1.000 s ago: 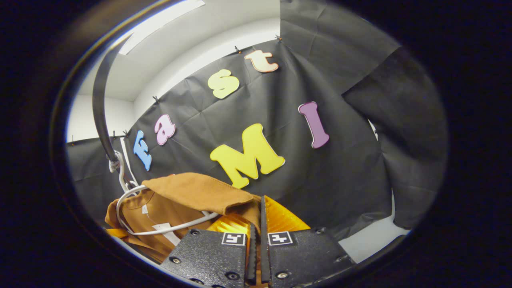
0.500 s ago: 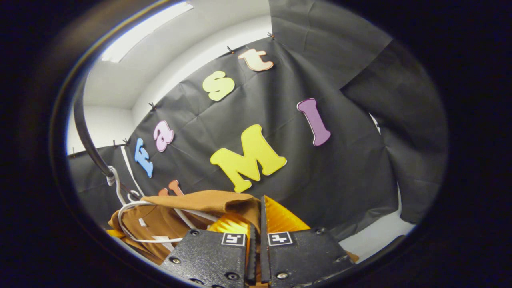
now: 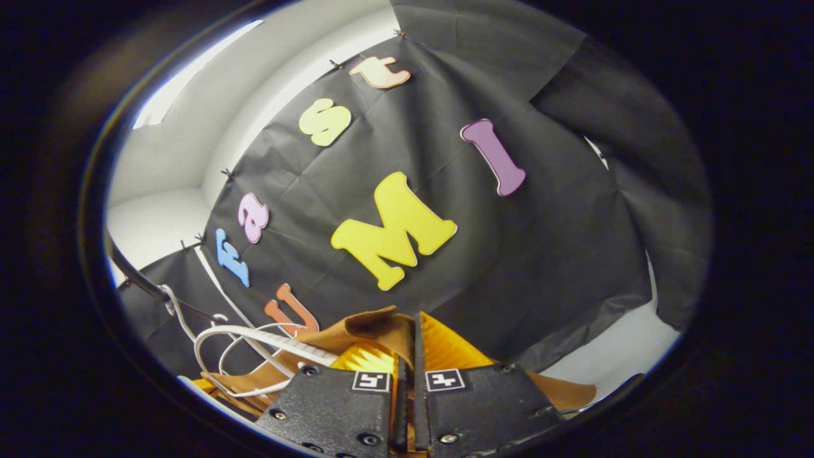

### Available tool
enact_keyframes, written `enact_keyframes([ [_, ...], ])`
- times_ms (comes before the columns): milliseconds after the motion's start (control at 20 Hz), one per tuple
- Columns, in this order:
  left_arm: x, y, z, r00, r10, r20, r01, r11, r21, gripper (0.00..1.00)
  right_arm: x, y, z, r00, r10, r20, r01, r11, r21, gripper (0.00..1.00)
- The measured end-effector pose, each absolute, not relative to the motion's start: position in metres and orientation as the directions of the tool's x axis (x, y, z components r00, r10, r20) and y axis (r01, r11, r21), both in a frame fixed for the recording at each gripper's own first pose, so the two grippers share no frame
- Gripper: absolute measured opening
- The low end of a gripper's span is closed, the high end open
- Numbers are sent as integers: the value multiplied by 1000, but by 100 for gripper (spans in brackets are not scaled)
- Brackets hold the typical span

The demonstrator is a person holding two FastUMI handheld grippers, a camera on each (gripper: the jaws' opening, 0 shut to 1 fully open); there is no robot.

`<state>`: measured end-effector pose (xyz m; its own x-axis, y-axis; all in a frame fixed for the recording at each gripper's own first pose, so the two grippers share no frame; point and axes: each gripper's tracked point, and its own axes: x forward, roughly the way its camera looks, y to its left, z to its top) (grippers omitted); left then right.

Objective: Grasp the clothes on the hanger with both hands and then place them into the laundry hamper below.

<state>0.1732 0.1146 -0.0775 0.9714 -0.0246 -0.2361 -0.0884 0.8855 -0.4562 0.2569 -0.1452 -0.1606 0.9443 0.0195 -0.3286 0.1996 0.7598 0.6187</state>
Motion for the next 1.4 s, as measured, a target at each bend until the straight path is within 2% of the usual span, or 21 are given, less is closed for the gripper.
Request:
enact_keyframes([
  [350, 160, 116, -114, 955, -28, -294, -125, 865, -486, 1, 248, -142, -185, 926, 29, -376, 203, 802, 562, 7],
  [750, 128, 109, -144, 939, -33, -343, -133, 884, -448, 1, 203, -131, -212, 903, 53, -426, 172, 864, 473, 7],
  [950, 119, 84, -138, 937, -88, -338, -64, 908, -414, 0, 172, -127, -216, 898, 58, -436, 163, 876, 454, 7],
  [1000, 116, 77, -135, 938, -110, -329, -37, 911, -411, 7, 164, -124, -213, 902, 57, -429, 161, 875, 456, 7],
  [1100, 110, 60, -123, 939, -155, -307, 18, 914, -405, 7, 152, -114, -206, 907, 70, -415, 144, 875, 462, 7],
  [1400, 90, 10, -97, 919, -293, -263, 171, 899, -404, 6, 112, -56, -176, 906, 167, -389, 29, 892, 450, 7],
])
